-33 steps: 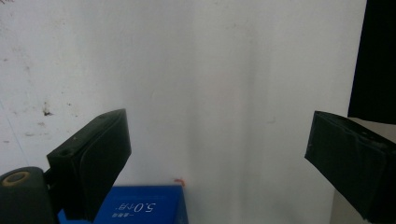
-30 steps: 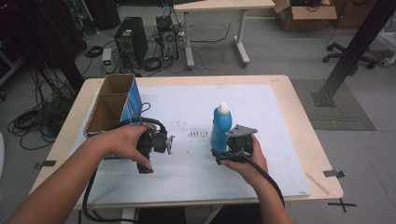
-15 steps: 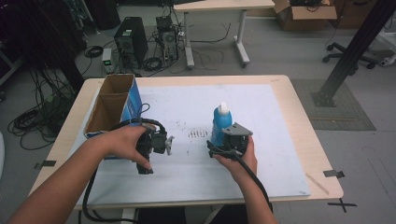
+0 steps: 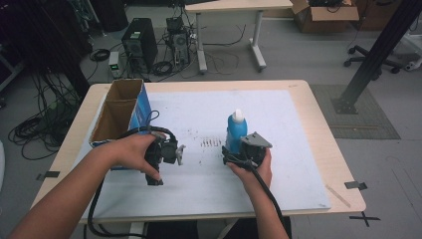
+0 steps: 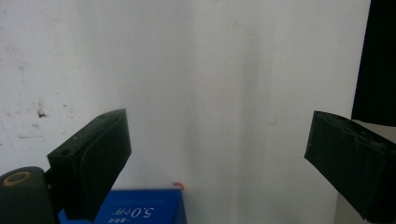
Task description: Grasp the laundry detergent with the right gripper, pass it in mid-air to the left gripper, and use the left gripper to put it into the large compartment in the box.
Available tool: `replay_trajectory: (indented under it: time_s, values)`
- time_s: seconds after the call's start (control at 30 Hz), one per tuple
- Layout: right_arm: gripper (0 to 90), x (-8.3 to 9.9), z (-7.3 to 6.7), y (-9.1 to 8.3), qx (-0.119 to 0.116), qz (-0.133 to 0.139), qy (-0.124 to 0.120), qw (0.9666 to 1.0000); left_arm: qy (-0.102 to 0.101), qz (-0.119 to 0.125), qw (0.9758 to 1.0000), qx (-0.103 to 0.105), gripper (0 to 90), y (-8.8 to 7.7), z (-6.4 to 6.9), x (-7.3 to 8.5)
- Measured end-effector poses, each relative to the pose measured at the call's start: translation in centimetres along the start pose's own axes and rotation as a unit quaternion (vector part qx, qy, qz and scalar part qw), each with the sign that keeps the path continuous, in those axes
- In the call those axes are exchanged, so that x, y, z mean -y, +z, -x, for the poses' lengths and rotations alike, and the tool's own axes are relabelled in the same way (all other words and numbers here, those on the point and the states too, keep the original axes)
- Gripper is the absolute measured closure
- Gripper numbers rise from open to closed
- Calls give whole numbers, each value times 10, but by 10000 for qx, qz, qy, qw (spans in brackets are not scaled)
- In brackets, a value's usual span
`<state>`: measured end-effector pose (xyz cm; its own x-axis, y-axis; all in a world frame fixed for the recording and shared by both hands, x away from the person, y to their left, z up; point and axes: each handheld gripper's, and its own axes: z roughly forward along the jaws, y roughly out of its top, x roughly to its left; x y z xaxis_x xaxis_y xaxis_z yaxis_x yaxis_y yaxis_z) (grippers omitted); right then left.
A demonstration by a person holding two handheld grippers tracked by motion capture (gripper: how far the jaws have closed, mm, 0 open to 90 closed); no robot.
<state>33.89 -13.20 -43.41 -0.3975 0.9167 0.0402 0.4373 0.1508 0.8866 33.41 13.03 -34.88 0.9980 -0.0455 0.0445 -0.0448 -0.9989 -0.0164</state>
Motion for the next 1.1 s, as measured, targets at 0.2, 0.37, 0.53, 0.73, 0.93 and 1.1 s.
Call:
replay_trajectory:
  time_s: [0.2, 0.37, 0.53, 0.73, 0.93, 1.1]
  values:
    - [30, 0, -3, 0, 40, 135, 27, 9999, -7, 2, 10000, 0, 72, -1, 0, 0]
    - [48, 0, -4, 2, 116, 170, 66, 9998, -13, -9, 10000, -5, 73, 0, 1, 1]
    - [112, 1, -5, 2, 88, 247, 40, 9996, -45, -21, 10000, 0, 72, 0, 1, 2]
    - [171, 1, -5, 2, 71, 309, 33, 9995, -48, -23, 10000, -11, 75, 0, 2, 3]
    - [251, 1, -6, 1, 7, 353, -29, 9994, -27, -6, 10000, 13, 73, 0, 2, 2]
    - [293, 2, -6, 2, 35, 364, -37, 9993, -35, -18, 10000, 5, 74, 0, 2, 2]
